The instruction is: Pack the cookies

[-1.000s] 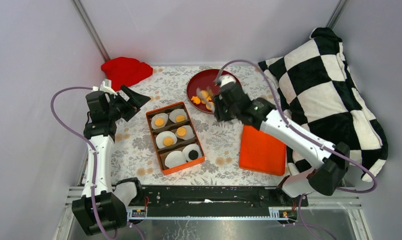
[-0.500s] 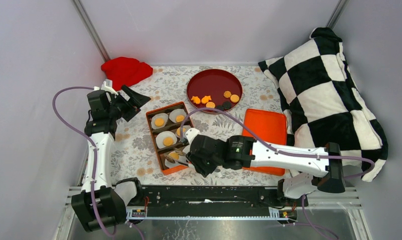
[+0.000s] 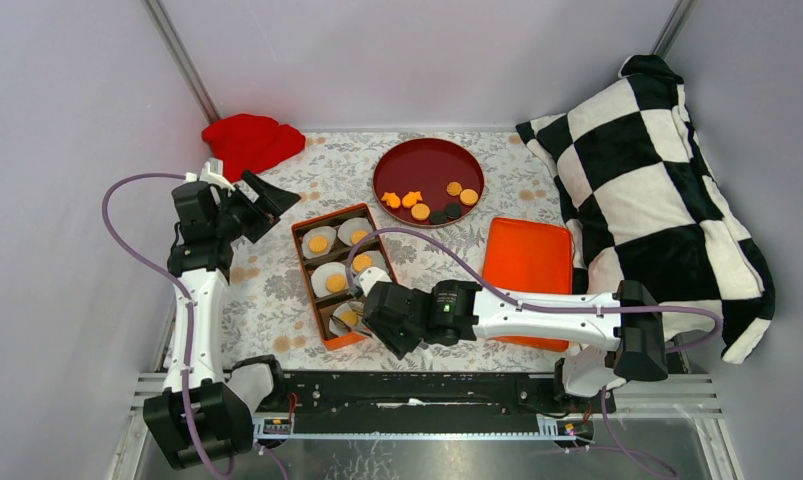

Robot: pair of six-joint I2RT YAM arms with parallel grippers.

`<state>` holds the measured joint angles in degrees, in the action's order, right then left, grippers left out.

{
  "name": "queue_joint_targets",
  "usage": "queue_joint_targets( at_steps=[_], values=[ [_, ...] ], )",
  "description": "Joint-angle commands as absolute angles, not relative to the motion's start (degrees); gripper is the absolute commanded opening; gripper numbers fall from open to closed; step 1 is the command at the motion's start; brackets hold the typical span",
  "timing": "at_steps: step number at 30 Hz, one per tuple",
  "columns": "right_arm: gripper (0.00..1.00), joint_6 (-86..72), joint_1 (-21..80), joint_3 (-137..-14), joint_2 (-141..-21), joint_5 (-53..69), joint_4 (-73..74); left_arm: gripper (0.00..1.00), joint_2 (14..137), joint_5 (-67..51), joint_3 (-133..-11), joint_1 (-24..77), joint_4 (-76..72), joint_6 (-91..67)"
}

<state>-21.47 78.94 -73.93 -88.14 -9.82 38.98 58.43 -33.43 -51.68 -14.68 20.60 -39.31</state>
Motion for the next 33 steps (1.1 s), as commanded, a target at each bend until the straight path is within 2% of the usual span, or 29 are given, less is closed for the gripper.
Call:
queue_joint_targets(
  at_steps=[1,3,6,14,27,30,33],
  values=[
    [0.10,-21.64,79.19,-75.76,-88.90,-12.07,37.52,0.92,57.97,-33.13,-53.00,-14.86,20.32,-37.97],
    [0.27,-22.03,79.19,-75.66,-88.73,-12.16,37.98,0.92,57.90,-33.18,-52.84,-14.90,20.31,-37.97],
    [0.45,-22.62,79.19,-74.63,-87.02,-12.30,37.16,0.92,57.91,-33.80,-52.66,-14.86,20.12,-38.01],
    [0.54,-23.70,79.21,-73.40,-84.82,-12.48,36.05,0.93,57.19,-35.28,-52.73,-14.88,19.17,-38.42],
    [0.45,-24.44,79.24,-79.49,-79.25,-18.83,39.56,0.93,55.65,-34.34,-54.10,-14.87,20.29,-38.32],
    [0.37,-24.54,79.19,-82.51,-77.81,-24.23,41.72,0.93,55.54,-34.32,-54.39,-14.89,20.30,-38.54],
    [0.26,-25.48,79.16,-84.83,-77.59,-34.31,44.46,0.93,55.50,-34.36,-54.33,-14.85,20.16,-38.71]
  ],
)
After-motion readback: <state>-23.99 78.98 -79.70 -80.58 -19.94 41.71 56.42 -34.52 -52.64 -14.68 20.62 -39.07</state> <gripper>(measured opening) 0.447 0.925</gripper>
